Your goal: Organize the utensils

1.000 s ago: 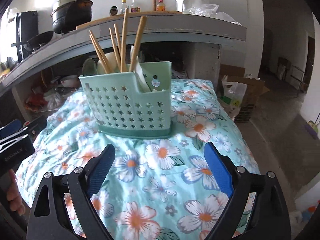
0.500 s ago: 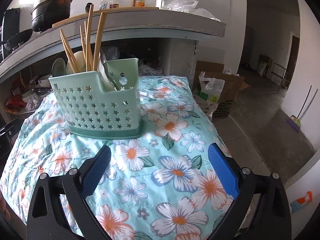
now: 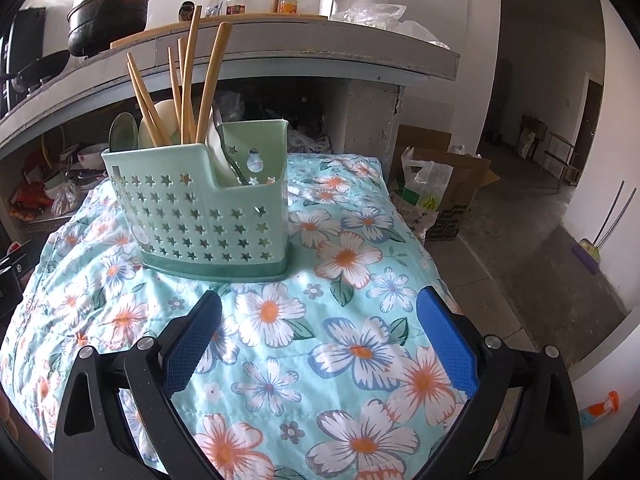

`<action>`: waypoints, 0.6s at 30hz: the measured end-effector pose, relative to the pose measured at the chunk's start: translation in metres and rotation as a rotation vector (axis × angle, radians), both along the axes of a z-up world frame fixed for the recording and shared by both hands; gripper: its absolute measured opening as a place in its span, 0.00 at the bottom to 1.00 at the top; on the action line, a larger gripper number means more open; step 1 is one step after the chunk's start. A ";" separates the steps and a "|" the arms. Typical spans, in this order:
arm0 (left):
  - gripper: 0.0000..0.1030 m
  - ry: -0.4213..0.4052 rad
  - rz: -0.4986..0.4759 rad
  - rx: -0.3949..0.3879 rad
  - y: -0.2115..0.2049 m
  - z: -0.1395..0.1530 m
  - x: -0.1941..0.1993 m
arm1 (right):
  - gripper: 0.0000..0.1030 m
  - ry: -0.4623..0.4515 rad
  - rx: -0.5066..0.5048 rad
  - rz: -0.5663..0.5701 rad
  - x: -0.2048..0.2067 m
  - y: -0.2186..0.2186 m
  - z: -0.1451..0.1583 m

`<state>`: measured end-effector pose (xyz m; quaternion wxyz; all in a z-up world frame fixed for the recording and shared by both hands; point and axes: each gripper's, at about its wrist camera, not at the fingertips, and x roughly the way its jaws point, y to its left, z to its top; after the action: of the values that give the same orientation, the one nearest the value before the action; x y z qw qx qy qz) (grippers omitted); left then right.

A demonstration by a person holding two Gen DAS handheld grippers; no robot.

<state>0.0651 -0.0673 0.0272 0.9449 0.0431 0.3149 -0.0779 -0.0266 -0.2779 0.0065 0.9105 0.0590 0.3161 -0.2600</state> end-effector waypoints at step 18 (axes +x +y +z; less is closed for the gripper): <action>0.92 -0.003 -0.002 0.008 0.000 0.001 -0.001 | 0.92 -0.014 -0.001 -0.018 -0.002 -0.004 0.004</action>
<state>0.0640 -0.0677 0.0278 0.9451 0.0475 0.3139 -0.0776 -0.0290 -0.2815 0.0110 0.9103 0.0630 0.3092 -0.2679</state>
